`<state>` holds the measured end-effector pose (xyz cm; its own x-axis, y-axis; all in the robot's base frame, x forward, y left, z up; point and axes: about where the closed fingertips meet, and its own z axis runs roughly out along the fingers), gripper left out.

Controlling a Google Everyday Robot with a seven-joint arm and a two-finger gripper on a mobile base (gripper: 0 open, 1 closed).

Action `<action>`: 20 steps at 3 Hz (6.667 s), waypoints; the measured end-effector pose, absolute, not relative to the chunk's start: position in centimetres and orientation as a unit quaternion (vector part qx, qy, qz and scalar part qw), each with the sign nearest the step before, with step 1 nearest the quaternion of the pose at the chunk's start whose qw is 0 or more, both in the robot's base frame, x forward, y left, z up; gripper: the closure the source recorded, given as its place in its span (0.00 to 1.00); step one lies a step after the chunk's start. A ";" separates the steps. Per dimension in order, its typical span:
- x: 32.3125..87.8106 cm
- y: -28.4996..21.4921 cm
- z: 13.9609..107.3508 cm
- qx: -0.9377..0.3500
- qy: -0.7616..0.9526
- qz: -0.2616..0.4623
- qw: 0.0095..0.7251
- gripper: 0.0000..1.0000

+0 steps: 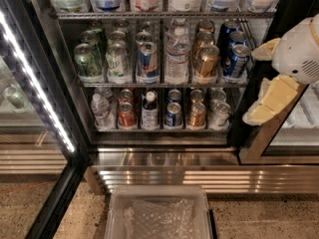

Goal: Pick redbull can from middle shelf of fridge

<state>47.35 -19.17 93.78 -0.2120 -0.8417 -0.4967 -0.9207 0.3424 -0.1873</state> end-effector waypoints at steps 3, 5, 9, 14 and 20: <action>62.1 -11.1 92.6 -0.504 0.738 0.147 0.424 0.00; 62.1 -11.1 92.6 -0.504 0.738 0.147 0.424 0.17; 54.2 -9.1 89.8 -0.546 0.746 0.111 0.365 0.20; 63.4 0.6 80.4 -0.629 0.678 0.142 0.353 0.18; 67.6 3.6 79.4 -0.634 0.658 0.112 0.390 0.22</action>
Offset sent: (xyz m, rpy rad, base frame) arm 0.1750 0.0724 -0.0064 0.4154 -0.2379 -0.1017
